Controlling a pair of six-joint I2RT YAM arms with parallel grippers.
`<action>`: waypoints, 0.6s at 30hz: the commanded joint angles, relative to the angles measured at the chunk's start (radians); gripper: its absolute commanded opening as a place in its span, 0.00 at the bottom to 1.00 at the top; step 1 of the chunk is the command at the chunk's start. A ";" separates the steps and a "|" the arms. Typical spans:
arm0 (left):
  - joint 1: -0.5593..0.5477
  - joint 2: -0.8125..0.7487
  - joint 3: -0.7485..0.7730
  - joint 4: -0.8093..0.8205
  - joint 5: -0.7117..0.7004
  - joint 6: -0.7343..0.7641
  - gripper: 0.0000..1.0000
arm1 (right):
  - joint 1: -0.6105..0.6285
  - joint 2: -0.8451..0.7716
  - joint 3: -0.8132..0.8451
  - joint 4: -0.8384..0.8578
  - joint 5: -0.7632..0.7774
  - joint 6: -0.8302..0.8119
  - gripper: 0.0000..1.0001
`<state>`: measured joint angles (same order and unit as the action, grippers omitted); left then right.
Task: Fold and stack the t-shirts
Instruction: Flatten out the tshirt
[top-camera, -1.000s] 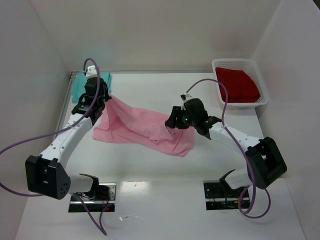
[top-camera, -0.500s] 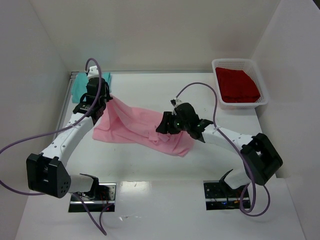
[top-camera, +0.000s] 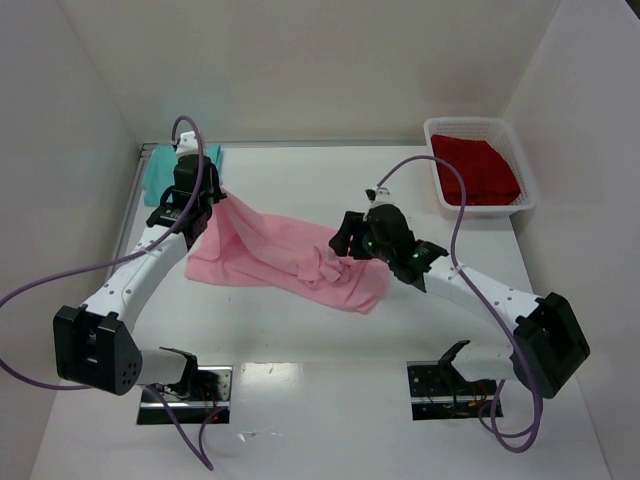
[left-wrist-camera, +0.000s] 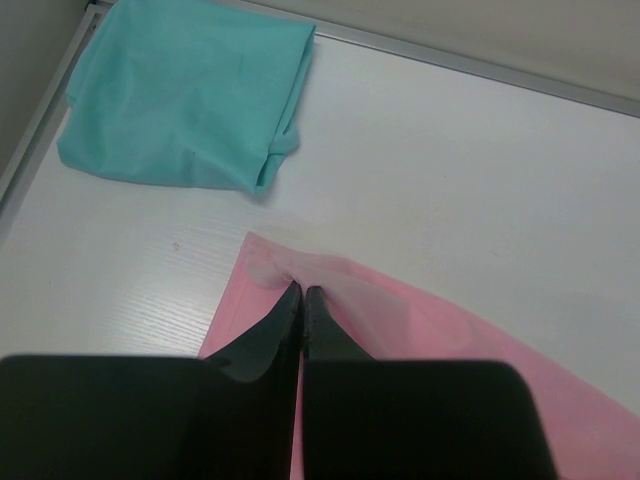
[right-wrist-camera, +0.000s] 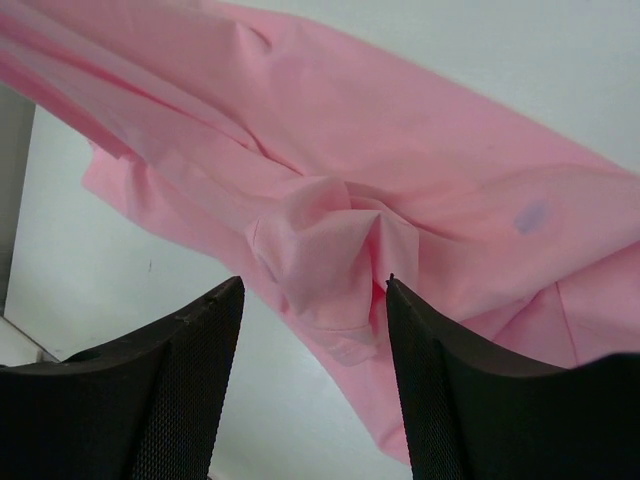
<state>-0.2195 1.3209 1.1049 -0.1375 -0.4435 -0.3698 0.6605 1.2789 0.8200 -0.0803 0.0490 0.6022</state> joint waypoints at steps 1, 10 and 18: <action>-0.001 0.001 -0.007 0.050 0.008 0.005 0.00 | -0.004 -0.029 -0.050 0.014 -0.017 -0.005 0.65; -0.001 0.001 -0.007 0.050 0.017 0.005 0.00 | -0.004 -0.026 -0.107 0.069 -0.057 -0.005 0.60; -0.001 0.011 -0.007 0.059 0.017 0.005 0.00 | -0.004 0.066 -0.096 0.134 -0.121 -0.006 0.58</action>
<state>-0.2195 1.3231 1.1049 -0.1291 -0.4362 -0.3698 0.6601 1.2888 0.7124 -0.0257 -0.0433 0.6044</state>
